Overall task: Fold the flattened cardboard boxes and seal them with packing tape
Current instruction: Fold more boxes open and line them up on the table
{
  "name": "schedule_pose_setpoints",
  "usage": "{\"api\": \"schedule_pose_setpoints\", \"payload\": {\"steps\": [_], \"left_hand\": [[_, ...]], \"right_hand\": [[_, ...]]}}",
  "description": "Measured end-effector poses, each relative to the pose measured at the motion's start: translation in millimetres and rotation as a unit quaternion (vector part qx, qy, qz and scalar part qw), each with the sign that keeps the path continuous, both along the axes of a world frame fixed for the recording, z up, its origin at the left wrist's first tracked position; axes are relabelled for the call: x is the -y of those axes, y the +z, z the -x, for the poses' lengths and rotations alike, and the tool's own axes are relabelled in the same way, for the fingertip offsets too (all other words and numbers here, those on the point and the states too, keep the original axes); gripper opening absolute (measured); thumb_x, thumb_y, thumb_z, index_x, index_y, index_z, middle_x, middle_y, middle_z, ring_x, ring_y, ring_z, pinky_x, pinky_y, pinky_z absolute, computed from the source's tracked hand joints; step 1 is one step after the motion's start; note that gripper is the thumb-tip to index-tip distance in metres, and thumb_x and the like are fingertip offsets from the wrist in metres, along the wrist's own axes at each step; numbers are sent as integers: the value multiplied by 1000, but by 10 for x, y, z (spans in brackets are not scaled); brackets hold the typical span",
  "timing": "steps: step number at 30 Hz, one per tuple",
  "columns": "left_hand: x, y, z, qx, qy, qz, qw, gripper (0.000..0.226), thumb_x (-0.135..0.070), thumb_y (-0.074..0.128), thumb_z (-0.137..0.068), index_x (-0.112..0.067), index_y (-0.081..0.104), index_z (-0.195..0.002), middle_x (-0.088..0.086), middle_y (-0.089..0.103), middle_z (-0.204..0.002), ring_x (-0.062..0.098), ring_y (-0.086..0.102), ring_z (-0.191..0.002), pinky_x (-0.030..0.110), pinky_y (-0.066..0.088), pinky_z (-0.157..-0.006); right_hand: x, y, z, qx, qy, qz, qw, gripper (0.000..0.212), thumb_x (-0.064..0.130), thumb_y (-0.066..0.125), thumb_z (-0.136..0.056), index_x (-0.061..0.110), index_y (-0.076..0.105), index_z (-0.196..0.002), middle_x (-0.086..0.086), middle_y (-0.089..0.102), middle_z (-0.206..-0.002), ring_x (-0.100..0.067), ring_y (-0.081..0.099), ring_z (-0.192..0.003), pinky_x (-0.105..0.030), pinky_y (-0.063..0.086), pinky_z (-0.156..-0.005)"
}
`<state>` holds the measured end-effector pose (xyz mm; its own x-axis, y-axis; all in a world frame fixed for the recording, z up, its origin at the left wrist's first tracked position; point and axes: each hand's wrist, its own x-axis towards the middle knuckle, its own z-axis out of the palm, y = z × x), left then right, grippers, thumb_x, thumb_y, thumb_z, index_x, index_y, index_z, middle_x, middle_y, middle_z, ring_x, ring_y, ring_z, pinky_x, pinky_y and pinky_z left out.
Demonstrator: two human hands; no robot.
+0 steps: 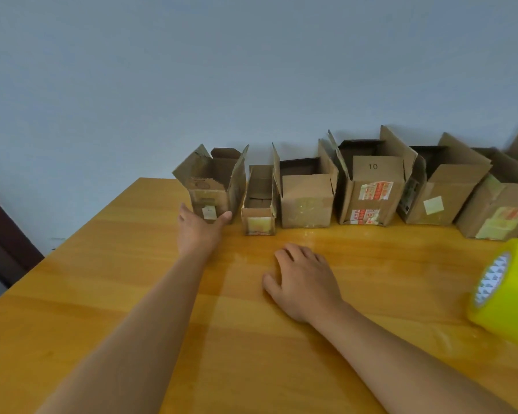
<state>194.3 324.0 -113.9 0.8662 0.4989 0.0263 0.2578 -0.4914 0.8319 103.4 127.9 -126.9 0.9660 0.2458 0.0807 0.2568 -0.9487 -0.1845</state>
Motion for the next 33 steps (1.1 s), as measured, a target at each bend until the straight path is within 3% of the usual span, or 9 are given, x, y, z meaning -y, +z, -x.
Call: {"api": "schedule_pose_setpoints", "payload": {"steps": [4, 8, 14, 19, 24, 28, 33], "left_hand": [[40, 70, 377, -8, 0, -21, 1000, 101, -56, 64, -88, -16, 4, -158, 9, 13, -164, 33, 26, -146, 52, 36, -112], [178, 145, 789, 0, 3, -36, 999, 82, -46, 56, -97, -15, 9, -157, 9, 18, -162, 35, 34, -142, 52, 40, -109], [882, 358, 1276, 53, -14, -66, 996, 68, -38, 56, -94, -13, 25, -149, 13, 33, -148, 36, 42, -130, 53, 39, -105], [1733, 465, 1489, 91, -152, -74, 981, 48, -30, 58, -95, -16, 41, -138, 3, 43, -137, 23, 48, -120, 42, 46, -101], [2394, 403, 1542, -2, -336, -83, 938, 42, -31, 60, -96, -21, 48, -135, -2, 50, -130, 13, 48, -109, 30, 45, -89], [2680, 338, 1537, -31, -430, -106, 896, 48, -30, 62, -96, -20, 47, -140, -3, 51, -137, 16, 49, -121, 29, 41, -95], [2829, 235, 1450, -103, -508, -137, 844, 49, -27, 65, -93, -22, 50, -140, -1, 52, -139, 20, 48, -127, 32, 41, -98]], "right_hand": [[14, 112, 72, -36, -6, 6, 999, 55, 57, 33, -100, 19, 48, -137, -5, 41, -144, -22, 42, -129, -36, 40, -104], [203, 342, 281, -65, 15, 42, 997, 54, 53, 39, -101, 18, 45, -142, -7, 42, -150, -27, 36, -140, -42, 30, -116], [818, 710, 691, -30, -3, 71, 997, 45, 46, 38, -101, 18, 50, -135, -5, 52, -140, -27, 40, -136, -51, 20, -120], [1489, 924, 951, 22, -45, 96, 994, 49, 45, 37, -101, 18, 45, -142, -5, 45, -149, -27, 24, -148, -54, 9, -123], [2083, 962, 1091, 38, -61, 115, 991, 46, 42, 35, -102, 20, 48, -140, -3, 41, -153, -26, 10, -152, -56, 4, -122], [2338, 918, 1079, 45, -25, 112, 992, 45, 41, 33, -104, 22, 46, -142, 0, 34, -157, -22, 5, -153, -54, 6, -123], [2465, 929, 1023, 55, 9, 145, 988, 52, 56, 39, -100, 23, 50, -138, 0, 36, -154, -23, 14, -150, -52, 16, -120]]}}
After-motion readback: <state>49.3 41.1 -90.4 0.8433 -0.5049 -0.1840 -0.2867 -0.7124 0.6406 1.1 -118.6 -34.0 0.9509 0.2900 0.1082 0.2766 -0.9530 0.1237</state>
